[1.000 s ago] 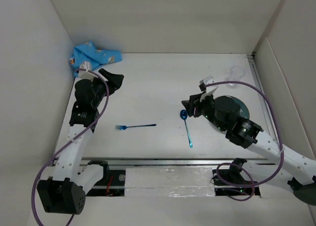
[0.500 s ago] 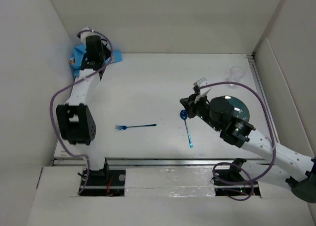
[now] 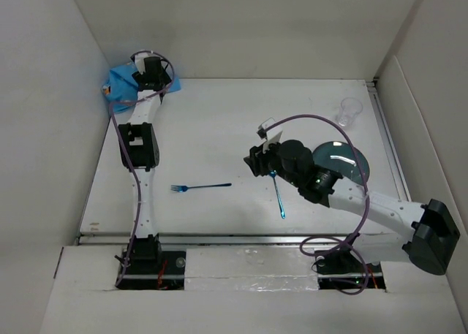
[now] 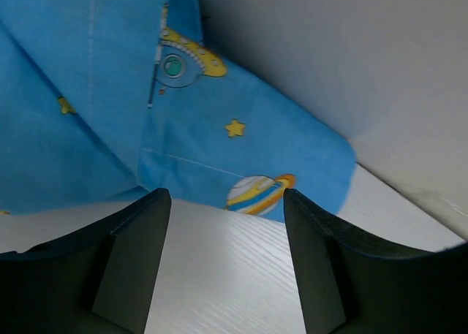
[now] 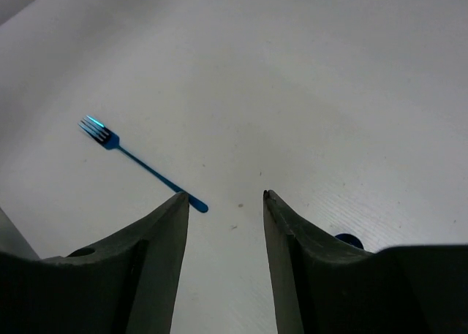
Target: Set the dinner table for one person
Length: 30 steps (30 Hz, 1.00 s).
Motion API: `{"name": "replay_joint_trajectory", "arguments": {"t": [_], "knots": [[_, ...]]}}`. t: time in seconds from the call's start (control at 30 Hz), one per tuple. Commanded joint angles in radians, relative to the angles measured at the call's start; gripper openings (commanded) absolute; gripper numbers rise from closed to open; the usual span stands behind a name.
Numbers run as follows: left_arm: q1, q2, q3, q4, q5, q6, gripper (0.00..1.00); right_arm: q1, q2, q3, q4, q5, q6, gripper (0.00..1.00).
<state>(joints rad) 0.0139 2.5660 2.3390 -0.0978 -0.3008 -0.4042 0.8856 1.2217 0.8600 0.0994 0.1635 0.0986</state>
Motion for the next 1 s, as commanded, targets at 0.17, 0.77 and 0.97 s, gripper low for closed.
{"name": "replay_joint_trajectory", "arguments": {"t": [0.17,0.77,0.97], "knots": [[0.012,-0.010,-0.020,0.187,-0.103,0.030,0.56,-0.011,0.085,0.062,0.077,-0.018,-0.033,0.51],[0.021,0.031,-0.043,0.291,-0.258,0.151,0.48,-0.106,0.186,0.063,0.111,-0.127,0.009,0.46],[0.021,0.086,0.067,0.236,-0.268,0.188,0.59,-0.115,0.210,0.068,0.120,-0.140,0.010,0.46]]}}
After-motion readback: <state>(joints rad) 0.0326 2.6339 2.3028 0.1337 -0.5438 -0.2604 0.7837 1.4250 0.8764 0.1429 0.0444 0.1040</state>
